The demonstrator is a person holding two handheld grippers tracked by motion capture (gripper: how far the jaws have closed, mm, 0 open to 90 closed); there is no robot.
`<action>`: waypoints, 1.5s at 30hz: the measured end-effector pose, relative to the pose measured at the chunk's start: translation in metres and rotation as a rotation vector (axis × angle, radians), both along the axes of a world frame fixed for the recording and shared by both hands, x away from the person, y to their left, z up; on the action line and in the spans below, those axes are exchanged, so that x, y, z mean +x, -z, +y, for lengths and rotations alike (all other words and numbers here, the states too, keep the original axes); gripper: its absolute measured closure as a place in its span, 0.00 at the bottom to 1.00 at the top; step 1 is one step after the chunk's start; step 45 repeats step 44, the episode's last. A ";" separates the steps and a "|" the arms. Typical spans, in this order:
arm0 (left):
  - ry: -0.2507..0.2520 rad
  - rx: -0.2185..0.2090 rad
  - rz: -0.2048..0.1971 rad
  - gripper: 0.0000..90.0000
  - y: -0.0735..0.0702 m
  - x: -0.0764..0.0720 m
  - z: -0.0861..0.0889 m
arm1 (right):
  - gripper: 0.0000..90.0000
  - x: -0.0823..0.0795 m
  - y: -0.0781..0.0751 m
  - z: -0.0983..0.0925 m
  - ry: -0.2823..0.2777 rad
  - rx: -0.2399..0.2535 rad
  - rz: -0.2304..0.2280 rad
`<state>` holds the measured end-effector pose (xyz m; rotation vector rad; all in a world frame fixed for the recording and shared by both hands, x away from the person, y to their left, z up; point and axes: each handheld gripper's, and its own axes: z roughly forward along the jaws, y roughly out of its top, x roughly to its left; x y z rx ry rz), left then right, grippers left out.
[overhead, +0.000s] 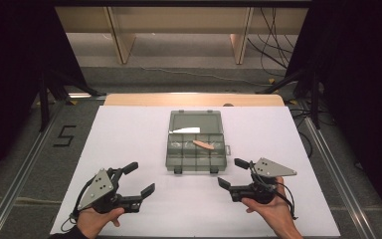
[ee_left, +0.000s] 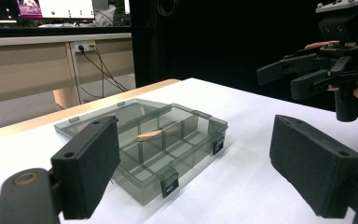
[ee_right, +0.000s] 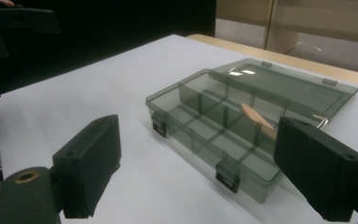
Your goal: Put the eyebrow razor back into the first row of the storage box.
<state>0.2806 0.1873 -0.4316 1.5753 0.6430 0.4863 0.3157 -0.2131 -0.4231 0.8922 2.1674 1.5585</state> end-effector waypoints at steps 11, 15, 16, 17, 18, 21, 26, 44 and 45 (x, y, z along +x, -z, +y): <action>0.001 0.000 -0.001 0.18 0.000 0.000 0.000 | 0.18 -0.011 0.005 -0.009 0.024 0.003 0.013; 0.000 -0.001 0.000 0.18 0.000 0.000 0.000 | 0.18 -0.014 0.009 -0.010 0.026 -0.002 0.026; 0.001 0.000 0.000 0.18 0.000 0.000 0.000 | 0.18 -0.015 0.010 -0.010 0.028 -0.003 0.022; 0.001 0.000 -0.001 0.18 0.000 0.000 0.000 | 0.18 -0.015 0.010 -0.010 0.025 0.003 0.017; 0.001 0.000 0.000 0.18 0.000 0.000 0.000 | 0.18 -0.016 0.009 -0.011 0.033 -0.010 0.022; 0.001 0.001 -0.001 0.18 0.000 0.000 0.000 | 0.18 -0.019 0.008 -0.013 0.033 0.007 0.020; 0.003 0.003 -0.003 0.18 0.000 0.000 0.000 | 0.18 -0.019 0.007 -0.014 0.040 0.014 0.001; 0.001 0.003 -0.005 0.18 0.000 0.000 0.000 | 0.18 -0.018 0.006 -0.012 0.038 0.019 -0.006; 0.001 0.003 -0.005 0.18 0.000 0.000 0.000 | 0.18 -0.018 0.006 -0.012 0.038 0.019 -0.006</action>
